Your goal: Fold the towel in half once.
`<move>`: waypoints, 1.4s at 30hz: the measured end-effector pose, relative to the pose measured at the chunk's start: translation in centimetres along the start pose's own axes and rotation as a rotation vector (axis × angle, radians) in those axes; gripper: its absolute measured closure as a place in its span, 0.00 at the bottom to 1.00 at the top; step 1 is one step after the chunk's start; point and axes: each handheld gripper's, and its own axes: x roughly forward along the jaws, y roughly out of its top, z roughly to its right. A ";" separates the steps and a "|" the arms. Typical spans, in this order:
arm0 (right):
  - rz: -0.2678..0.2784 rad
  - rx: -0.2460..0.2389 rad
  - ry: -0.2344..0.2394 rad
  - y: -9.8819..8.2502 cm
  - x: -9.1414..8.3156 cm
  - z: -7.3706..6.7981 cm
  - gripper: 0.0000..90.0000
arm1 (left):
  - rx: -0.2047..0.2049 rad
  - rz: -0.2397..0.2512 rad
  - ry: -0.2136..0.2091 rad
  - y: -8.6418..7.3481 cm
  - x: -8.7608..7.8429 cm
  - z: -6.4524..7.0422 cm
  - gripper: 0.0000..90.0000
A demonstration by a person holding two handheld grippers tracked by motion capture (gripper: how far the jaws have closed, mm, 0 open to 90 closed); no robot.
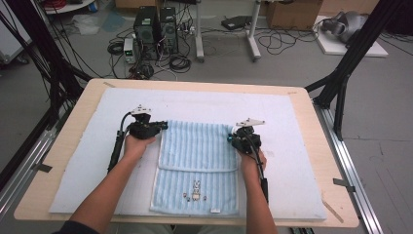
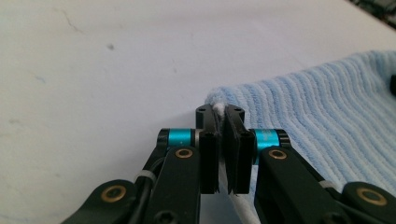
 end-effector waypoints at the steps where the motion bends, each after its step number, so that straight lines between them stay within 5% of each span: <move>1: 0.006 -0.001 -0.005 0.3 0.2 0.0 0.93 | 0.011 0.000 0.005 0.2 0.1 -0.1 0.94; 6: 0.012 -0.009 -0.032 1.4 1.2 0.1 0.93 | 0.026 0.060 0.024 0.7 0.3 -0.6 0.94; 10: 0.001 -0.028 -0.052 1.8 1.8 -0.1 0.91 | 0.017 0.040 0.045 0.2 0.8 -0.9 0.91; 12: -0.027 -0.025 -0.076 1.7 2.0 -0.1 0.76 | -0.029 0.011 0.050 0.1 0.9 -1.1 0.72; 14: -0.045 0.003 -0.087 1.5 2.0 0.1 0.60 | -0.030 0.003 0.063 0.0 0.6 -1.1 0.62; 18: 0.018 0.020 -0.069 1.3 0.6 0.0 0.46 | -0.030 0.013 0.039 0.0 -0.5 -0.5 0.48; 21: 0.031 -0.011 -0.049 0.9 -0.3 -0.6 0.40 | 0.014 0.018 0.018 0.0 -1.4 0.0 0.48; 25: 0.061 -0.010 -0.027 0.3 -1.9 -1.3 0.34 | 0.006 0.011 -0.053 -0.1 -2.8 0.5 0.44; 34: 0.123 -0.023 0.047 -0.8 -5.3 -1.0 0.38 | 0.078 0.080 -0.135 -1.5 -5.4 2.2 0.45; 42: 0.119 -0.024 0.094 -1.7 -6.1 -0.6 0.42 | 0.157 0.073 -0.195 -2.8 -6.9 3.1 0.56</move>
